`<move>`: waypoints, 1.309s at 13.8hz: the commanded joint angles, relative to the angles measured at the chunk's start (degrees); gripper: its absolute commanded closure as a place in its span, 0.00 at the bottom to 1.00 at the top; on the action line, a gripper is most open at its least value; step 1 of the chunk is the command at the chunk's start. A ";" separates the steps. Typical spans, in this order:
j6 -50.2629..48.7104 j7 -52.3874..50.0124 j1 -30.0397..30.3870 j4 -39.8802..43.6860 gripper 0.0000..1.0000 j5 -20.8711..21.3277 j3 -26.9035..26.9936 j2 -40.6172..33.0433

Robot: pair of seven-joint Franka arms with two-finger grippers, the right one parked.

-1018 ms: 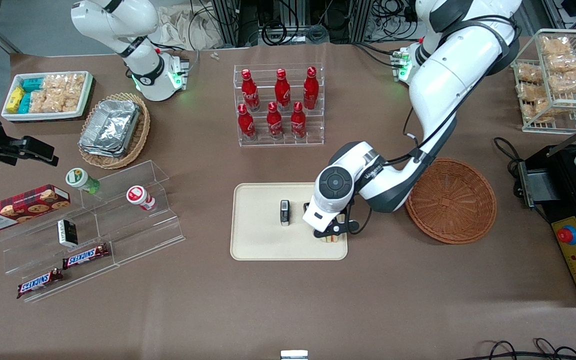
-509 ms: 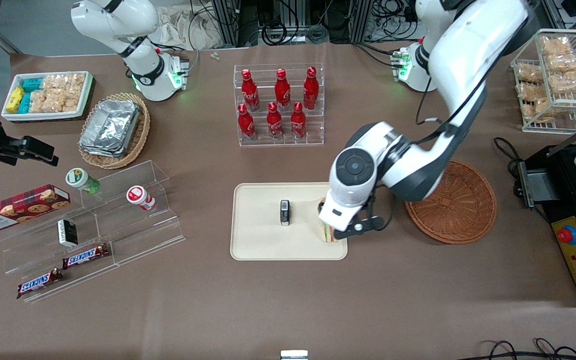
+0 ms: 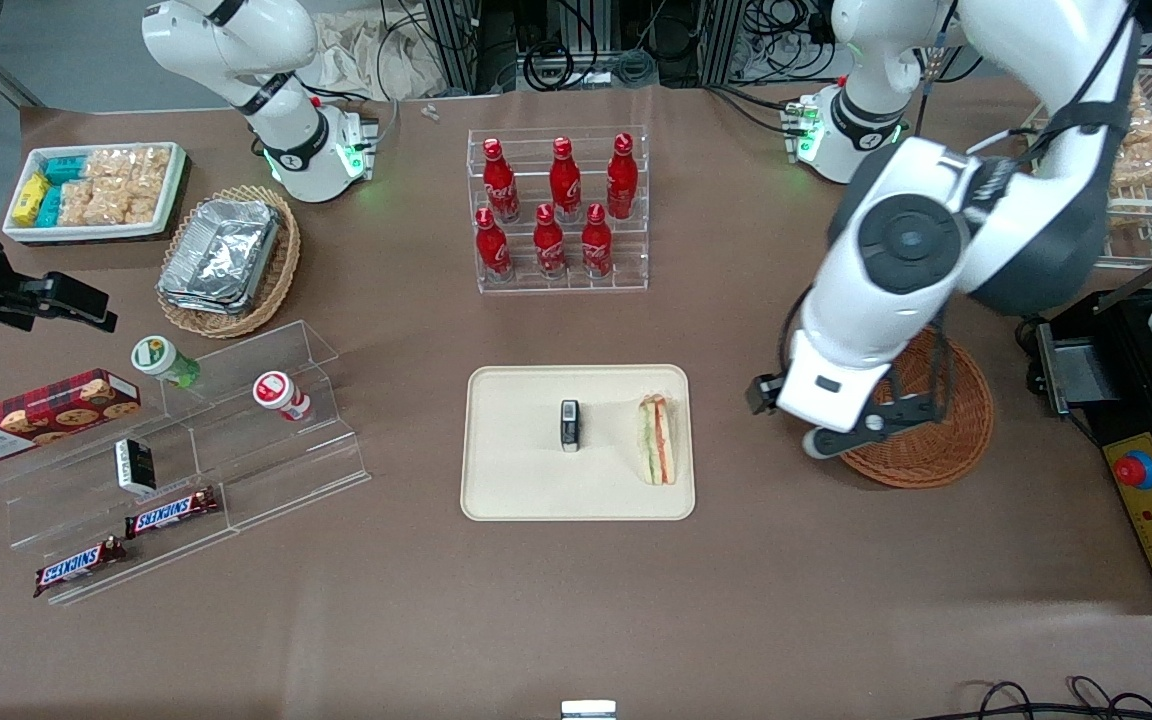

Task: Place sandwich from basket to tray

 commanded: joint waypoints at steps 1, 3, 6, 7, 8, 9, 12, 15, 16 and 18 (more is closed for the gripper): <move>5.36 10.49 -0.89 -12.09 0.00 -6.60 8.35 -11.04; 8.98 19.27 -1.33 -19.74 0.00 -9.86 13.89 -17.29; 8.90 32.12 -1.33 -24.43 0.00 -11.37 20.41 -21.79; 8.90 36.07 -1.24 -25.92 0.00 -11.37 22.16 -22.84; 9.16 40.11 -1.33 -27.41 0.00 -11.37 24.44 -23.81; 9.25 44.24 -1.33 -28.21 0.00 -11.37 26.64 -24.43; 7.59 50.87 -1.24 -26.47 0.00 -11.19 29.21 -24.00; 4.42 55.76 -1.16 -22.34 0.00 -10.41 29.83 -22.51; 4.42 56.66 -1.16 -21.72 0.00 -10.66 29.83 -21.98; 4.94 56.41 -1.16 -21.71 0.00 -11.02 29.83 -21.63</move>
